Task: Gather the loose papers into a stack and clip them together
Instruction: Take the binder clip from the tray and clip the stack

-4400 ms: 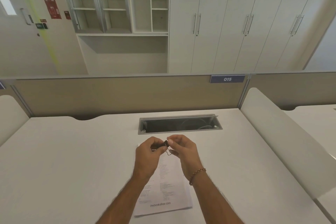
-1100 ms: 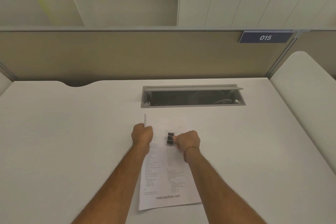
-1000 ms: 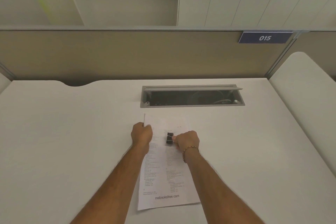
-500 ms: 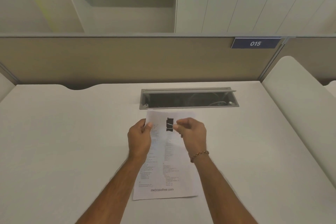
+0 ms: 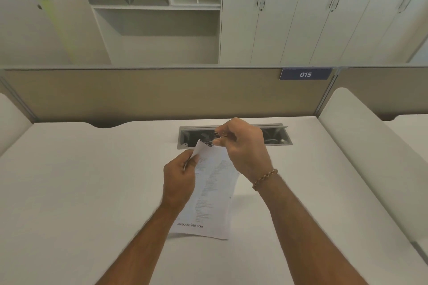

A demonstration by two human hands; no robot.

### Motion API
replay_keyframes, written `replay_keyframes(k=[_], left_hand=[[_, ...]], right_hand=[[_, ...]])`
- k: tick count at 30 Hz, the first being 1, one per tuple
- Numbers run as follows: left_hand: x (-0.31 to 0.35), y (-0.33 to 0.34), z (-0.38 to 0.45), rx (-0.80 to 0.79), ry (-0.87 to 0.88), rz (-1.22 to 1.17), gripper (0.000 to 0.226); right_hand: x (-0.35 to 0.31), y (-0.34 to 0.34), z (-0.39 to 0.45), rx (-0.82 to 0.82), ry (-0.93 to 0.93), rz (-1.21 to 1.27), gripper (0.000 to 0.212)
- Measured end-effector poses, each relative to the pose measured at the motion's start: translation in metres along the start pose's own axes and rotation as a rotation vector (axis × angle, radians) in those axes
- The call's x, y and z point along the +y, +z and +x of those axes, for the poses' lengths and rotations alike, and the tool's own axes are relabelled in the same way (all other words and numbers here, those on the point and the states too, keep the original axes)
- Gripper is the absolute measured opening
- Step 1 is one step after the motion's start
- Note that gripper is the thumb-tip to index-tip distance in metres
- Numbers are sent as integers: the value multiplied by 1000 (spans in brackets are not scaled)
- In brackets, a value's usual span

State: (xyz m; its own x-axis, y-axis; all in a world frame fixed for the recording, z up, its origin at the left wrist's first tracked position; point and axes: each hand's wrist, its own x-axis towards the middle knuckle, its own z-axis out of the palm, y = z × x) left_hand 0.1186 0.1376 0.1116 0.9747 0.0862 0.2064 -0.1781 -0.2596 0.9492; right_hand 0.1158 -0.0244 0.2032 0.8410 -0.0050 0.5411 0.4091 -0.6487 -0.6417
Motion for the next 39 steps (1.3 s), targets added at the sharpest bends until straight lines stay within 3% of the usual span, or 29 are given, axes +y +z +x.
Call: replay_keyframes(k=[7,16,31,39], left_hand=[[11,-3,-7,3,45,13,21],[18,-5,-15,17,71,14,19],[20,-8,-16,24,107,77,22],[35,-9,-20,-40,117,-24,45]], right_hand=[[-10,-12,0,-115,-107,-165,9],[-16,-16,-1,-209,-85,-199,19],[-20,-25,-1,-111,-94,-230,7],[-20,-28,4,-122,-107,-236,8]])
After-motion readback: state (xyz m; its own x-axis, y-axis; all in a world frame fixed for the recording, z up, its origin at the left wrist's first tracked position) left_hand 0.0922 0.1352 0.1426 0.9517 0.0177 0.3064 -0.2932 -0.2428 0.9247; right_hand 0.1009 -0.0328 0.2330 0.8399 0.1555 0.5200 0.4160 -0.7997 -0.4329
